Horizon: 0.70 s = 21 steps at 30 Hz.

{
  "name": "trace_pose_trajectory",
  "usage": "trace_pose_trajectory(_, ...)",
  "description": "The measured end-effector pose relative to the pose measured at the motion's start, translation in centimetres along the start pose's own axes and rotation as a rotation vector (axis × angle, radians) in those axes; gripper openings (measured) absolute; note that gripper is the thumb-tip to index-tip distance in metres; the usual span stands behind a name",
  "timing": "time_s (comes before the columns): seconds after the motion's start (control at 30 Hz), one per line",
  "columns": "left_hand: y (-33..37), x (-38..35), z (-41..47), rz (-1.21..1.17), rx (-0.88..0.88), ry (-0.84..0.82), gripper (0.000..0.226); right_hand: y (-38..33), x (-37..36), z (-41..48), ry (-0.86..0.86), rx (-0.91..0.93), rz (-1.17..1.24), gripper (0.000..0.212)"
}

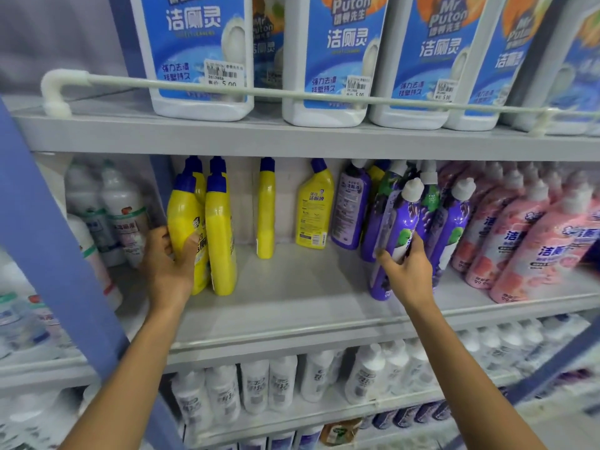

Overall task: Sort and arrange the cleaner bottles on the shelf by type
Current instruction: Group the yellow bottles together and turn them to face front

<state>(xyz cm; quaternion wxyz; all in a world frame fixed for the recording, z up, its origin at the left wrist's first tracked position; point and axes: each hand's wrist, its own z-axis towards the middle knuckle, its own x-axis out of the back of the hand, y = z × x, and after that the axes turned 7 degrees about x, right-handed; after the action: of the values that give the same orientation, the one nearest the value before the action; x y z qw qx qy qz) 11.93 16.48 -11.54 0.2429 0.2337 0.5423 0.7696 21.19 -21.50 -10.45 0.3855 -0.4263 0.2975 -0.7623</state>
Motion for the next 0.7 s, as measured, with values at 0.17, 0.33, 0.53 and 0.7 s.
trace_pose_trajectory(0.17, -0.1, 0.5, -0.3, 0.023, 0.041, -0.022, 0.030, -0.9, 0.2, -1.3, 0.072, -0.002, 0.056, 0.069)
trace_pose_trajectory(0.33, 0.0, 0.7, -2.7, -0.012, 0.067, -0.005, 0.032, -2.8, 0.4, -3.7, 0.167, 0.018, 0.218, 0.068)
trace_pose_trajectory(0.53, 3.3, -0.1, -7.7, -0.043, 0.042, -0.081, 0.053, -4.8, -0.2, -6.5, 0.184, 0.089, 0.295, 0.071)
trace_pose_trajectory(0.7, 6.1, -3.2, -8.1, -0.089, 0.012, -0.228, 0.060, -6.7, -1.6, -6.4, 0.048, 0.110, 0.390, 0.062)
